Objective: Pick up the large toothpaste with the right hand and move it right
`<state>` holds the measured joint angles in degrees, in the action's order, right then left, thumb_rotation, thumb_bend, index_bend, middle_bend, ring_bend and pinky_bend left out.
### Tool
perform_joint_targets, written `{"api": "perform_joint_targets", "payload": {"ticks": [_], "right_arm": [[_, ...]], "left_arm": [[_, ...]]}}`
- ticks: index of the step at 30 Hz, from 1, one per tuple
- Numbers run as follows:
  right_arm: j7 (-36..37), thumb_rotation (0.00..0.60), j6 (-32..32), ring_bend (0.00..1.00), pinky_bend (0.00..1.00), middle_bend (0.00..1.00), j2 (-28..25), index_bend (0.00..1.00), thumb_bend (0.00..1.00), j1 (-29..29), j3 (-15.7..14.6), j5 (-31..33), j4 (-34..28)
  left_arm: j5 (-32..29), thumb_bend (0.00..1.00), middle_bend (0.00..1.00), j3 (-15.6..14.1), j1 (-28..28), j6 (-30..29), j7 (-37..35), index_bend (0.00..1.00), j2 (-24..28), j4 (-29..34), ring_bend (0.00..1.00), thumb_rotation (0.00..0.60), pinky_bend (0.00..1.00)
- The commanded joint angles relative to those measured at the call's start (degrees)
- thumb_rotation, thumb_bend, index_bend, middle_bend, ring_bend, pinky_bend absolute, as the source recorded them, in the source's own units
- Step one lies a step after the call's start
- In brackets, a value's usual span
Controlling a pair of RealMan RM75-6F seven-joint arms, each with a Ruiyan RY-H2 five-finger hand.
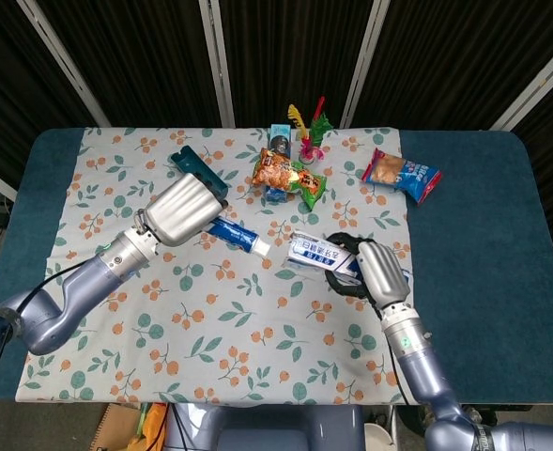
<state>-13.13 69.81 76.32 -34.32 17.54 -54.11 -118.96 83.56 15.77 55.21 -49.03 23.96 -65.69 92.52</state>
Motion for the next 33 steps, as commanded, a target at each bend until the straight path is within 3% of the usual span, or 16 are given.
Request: {"api": "perform_joint_targets", "payload": {"ticks": [1, 20, 33], "right_arm": [[0.4, 0.600, -0.1, 0.40, 0.33, 0.47, -0.2, 0.43, 0.39, 0.2, -0.1, -0.1, 0.1], [3.4, 0.600, 0.1, 0.40, 0.33, 0.47, -0.9, 0.43, 0.39, 1.2, -0.5, -1.7, -1.0], [8.7, 0.600, 0.6, 0.41, 0.33, 0.47, -2.3, 0.43, 0.39, 2.8, 1.2, -1.0, -2.4]], "left_arm": [[-1.2, 0.47, 0.70, 0.2, 0.6, -0.2, 1.1, 0.67, -1.2, 0.0, 0.64, 0.600, 0.65], [-6.7, 0.47, 0.70, 1.6, 4.8, -1.0, 9.3, 0.68, -6.3, -0.1, 0.64, 0.600, 0.66], [-5.1, 0.46, 0.66, 2.8, 9.6, -2.4, 11.6, 0.65, -11.5, -1.6, 0.61, 0.600, 0.63]]}}
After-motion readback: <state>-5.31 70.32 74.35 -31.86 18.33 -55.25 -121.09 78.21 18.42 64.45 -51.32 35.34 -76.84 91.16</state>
